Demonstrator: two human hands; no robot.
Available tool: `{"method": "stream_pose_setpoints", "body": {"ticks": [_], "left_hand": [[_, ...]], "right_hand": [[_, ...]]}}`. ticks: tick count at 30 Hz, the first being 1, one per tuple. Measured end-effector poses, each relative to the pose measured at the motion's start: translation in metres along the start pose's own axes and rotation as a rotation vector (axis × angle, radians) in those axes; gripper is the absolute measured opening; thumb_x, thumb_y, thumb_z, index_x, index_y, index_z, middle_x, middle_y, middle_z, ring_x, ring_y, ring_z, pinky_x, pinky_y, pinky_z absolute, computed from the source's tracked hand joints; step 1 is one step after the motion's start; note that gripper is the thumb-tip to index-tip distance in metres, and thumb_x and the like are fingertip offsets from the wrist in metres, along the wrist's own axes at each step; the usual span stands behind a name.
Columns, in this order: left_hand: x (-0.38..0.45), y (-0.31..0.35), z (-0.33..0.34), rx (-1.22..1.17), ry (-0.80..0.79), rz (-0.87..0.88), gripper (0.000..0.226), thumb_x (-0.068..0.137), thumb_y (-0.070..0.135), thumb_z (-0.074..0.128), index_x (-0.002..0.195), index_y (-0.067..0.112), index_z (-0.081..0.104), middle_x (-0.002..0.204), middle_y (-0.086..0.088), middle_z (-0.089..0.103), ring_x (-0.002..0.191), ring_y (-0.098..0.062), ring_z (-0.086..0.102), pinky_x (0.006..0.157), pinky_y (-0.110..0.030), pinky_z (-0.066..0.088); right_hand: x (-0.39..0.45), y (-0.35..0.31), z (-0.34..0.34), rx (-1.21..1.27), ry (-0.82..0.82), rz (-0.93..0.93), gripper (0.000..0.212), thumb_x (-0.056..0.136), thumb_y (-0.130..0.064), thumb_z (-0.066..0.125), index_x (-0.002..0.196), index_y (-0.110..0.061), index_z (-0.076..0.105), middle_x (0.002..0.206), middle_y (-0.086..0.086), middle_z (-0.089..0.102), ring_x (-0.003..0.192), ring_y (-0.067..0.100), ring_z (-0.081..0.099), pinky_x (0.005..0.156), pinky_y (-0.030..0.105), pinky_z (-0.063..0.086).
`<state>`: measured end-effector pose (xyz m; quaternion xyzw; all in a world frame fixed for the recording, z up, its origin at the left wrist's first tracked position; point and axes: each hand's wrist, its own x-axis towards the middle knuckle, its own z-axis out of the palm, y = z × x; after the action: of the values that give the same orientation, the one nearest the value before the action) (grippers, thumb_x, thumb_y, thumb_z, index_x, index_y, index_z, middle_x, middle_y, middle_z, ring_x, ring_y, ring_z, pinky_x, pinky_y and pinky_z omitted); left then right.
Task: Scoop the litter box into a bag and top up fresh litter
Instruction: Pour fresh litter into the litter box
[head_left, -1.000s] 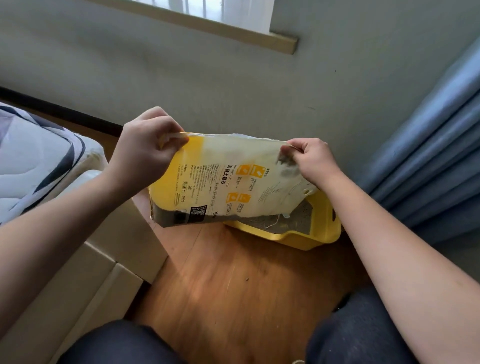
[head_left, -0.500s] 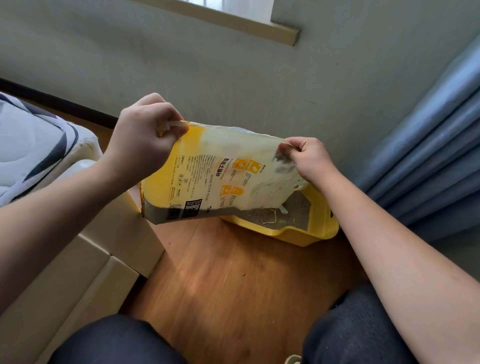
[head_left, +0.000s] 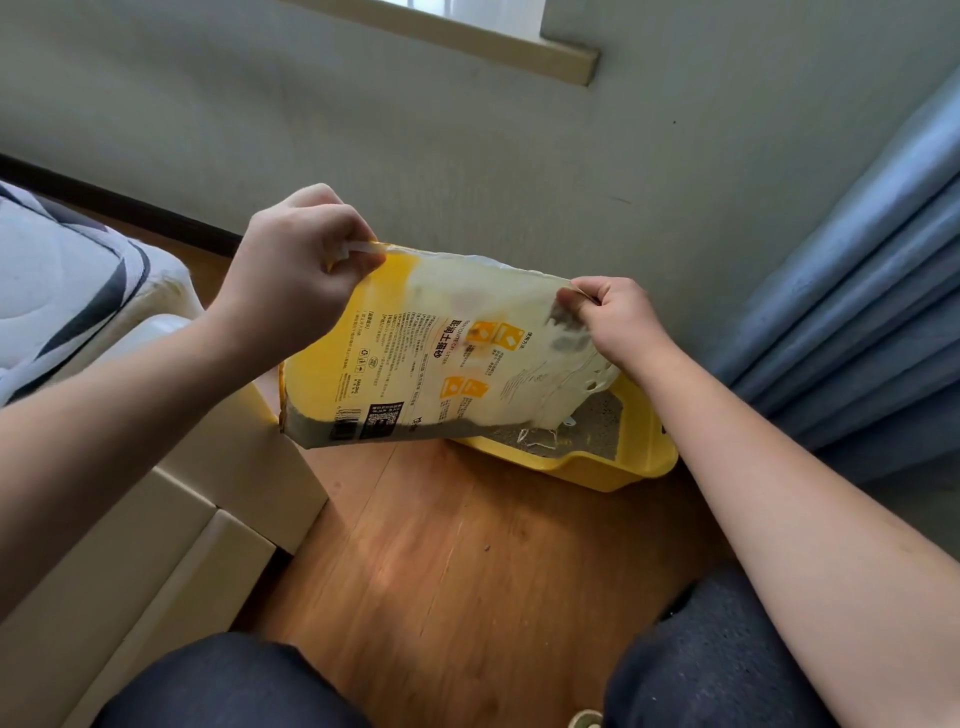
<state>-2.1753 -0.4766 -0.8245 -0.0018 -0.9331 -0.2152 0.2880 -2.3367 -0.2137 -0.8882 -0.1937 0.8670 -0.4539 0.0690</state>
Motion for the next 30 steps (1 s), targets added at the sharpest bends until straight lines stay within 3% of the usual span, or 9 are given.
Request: {"method": "stream_pose_setpoints", "body": {"ticks": [5, 15, 20, 25, 30], "left_hand": [[-0.001, 0.001, 0.001, -0.002, -0.012, 0.001, 0.011, 0.088, 0.012, 0.068, 0.092, 0.002, 0.07, 0.09, -0.005, 0.057, 0.08, -0.017, 0.053, 0.064, -0.014, 0.039], [-0.002, 0.002, 0.002, -0.001, -0.024, 0.015, 0.011, 0.088, 0.012, 0.068, 0.092, 0.001, 0.07, 0.09, -0.009, 0.058, 0.08, -0.02, 0.054, 0.063, -0.016, 0.04], [-0.002, 0.004, 0.002, 0.007, -0.029, 0.025, 0.013, 0.088, 0.012, 0.069, 0.092, 0.0, 0.071, 0.09, -0.011, 0.059, 0.079, -0.021, 0.055, 0.063, -0.017, 0.041], [-0.002, 0.007, 0.005, 0.017, -0.008, 0.02, 0.011, 0.086, 0.011, 0.07, 0.089, 0.001, 0.071, 0.088, -0.008, 0.058, 0.077, -0.018, 0.053, 0.062, -0.015, 0.037], [-0.001, 0.013, 0.008, 0.008, -0.003, 0.02, 0.011, 0.086, 0.012, 0.07, 0.089, 0.001, 0.071, 0.087, -0.008, 0.058, 0.076, -0.018, 0.052, 0.063, -0.014, 0.036]], "right_hand": [[0.0, 0.003, 0.001, 0.016, 0.0, 0.011, 0.025, 0.094, -0.029, 0.059, 0.071, -0.028, 0.071, 0.068, -0.015, 0.07, 0.059, -0.008, 0.06, 0.051, 0.006, 0.042], [0.001, 0.011, 0.002, -0.018, 0.004, -0.01, 0.026, 0.093, -0.031, 0.06, 0.07, -0.033, 0.071, 0.07, -0.017, 0.07, 0.066, -0.003, 0.062, 0.061, 0.015, 0.045], [0.001, 0.014, 0.003, -0.005, 0.0, -0.019, 0.025, 0.094, -0.031, 0.059, 0.073, -0.03, 0.072, 0.071, -0.017, 0.071, 0.065, -0.006, 0.061, 0.057, 0.006, 0.043], [0.005, 0.015, 0.002, 0.006, 0.006, -0.039, 0.024, 0.094, -0.028, 0.059, 0.074, -0.026, 0.072, 0.072, -0.012, 0.071, 0.068, -0.002, 0.064, 0.061, 0.014, 0.047], [0.006, 0.02, -0.004, -0.032, 0.042, -0.042, 0.022, 0.093, -0.031, 0.06, 0.075, -0.026, 0.072, 0.074, -0.012, 0.072, 0.077, 0.009, 0.066, 0.078, 0.031, 0.052]]}}
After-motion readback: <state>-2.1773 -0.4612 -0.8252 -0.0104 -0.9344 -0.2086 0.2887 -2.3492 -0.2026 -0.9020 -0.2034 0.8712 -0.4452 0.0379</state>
